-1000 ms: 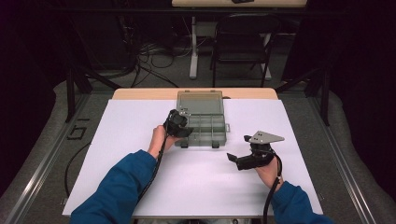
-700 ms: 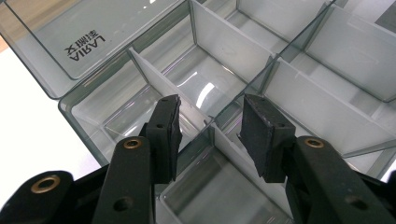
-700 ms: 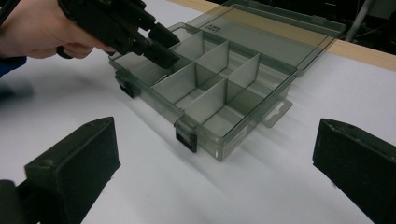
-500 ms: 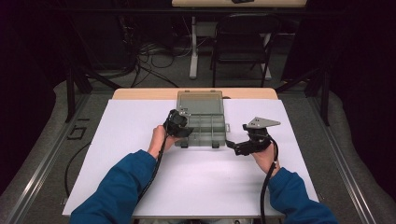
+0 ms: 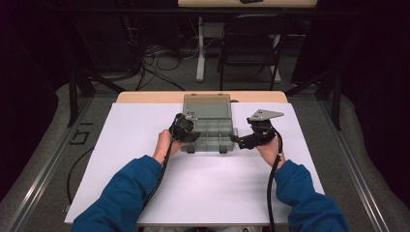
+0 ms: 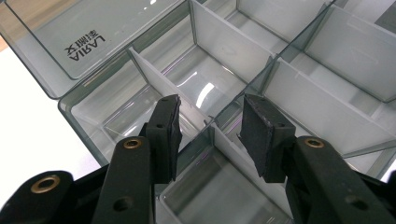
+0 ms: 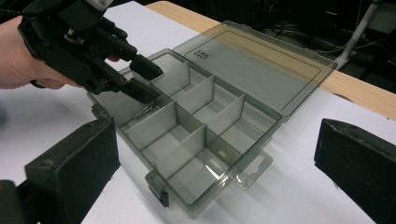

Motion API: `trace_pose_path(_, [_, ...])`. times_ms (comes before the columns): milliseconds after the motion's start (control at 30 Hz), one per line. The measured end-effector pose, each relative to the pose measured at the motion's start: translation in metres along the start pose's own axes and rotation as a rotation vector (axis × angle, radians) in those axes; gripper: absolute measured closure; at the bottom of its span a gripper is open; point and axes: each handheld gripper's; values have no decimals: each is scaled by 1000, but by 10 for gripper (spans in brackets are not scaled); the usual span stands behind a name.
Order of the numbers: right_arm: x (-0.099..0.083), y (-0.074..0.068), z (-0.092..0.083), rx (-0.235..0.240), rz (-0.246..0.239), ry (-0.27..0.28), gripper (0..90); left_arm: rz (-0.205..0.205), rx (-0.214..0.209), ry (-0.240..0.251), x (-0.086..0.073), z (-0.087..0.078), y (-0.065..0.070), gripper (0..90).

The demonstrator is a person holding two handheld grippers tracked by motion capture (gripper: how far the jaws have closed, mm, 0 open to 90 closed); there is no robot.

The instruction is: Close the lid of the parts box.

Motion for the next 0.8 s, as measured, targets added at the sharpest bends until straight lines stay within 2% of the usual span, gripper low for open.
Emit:
trace_pose_path(267, [13,11,11,23,18,-1,0,0,0,0,0,0,0,571])
trace_pose_path(333, [15,13,14,18,4,-2,0,0,0,0,0,0,0,571])
trace_pose_path(800, [27,32,43,4,25,-59,0,-1,-1,1,0,0,0,571])
Point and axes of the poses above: each handheld gripper's, and its own axes: z roughly forward along the jaws, x roughly out of its top, y roughly to its right, and after that the axes turned 9 degrees about y, right-handed
